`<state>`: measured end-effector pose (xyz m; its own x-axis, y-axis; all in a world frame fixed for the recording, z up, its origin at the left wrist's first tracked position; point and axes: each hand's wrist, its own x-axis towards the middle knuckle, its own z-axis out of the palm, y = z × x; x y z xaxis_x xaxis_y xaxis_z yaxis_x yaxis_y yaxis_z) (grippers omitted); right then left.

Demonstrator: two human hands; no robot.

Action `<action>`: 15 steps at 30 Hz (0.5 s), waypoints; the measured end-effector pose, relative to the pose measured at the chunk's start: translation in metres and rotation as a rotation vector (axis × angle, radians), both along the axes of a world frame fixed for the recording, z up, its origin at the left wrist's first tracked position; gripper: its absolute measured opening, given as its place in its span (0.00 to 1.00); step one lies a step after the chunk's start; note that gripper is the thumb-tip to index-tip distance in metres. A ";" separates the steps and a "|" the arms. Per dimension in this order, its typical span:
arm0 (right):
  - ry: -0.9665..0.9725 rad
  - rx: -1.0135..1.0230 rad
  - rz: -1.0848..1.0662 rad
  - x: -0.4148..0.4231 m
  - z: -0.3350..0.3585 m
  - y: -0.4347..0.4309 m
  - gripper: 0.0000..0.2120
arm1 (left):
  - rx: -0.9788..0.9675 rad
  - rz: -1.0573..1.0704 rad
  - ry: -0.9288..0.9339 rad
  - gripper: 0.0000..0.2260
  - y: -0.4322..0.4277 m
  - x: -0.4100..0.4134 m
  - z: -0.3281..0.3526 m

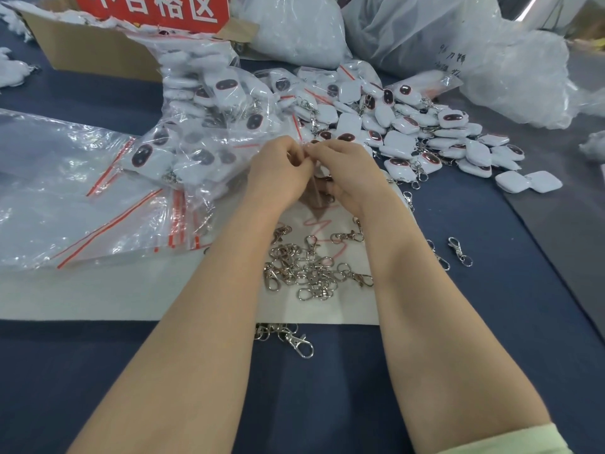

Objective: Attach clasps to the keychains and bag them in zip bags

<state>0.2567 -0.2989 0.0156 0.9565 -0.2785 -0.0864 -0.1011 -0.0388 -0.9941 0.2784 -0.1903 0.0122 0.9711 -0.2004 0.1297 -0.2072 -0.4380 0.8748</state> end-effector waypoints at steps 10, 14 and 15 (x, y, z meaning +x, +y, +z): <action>-0.003 0.051 0.035 0.002 -0.002 -0.005 0.08 | -0.109 -0.059 0.129 0.10 0.003 0.005 0.000; -0.026 -0.051 0.019 0.001 -0.003 -0.003 0.08 | -0.091 -0.030 0.093 0.10 0.000 0.004 -0.001; -0.035 -0.110 0.000 0.002 -0.003 -0.002 0.08 | -0.089 -0.016 0.083 0.11 0.000 0.004 -0.001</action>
<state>0.2584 -0.3007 0.0124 0.9584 -0.2846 -0.0219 -0.0664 -0.1476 -0.9868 0.2819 -0.1905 0.0109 0.9761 -0.2069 0.0666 -0.1384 -0.3553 0.9245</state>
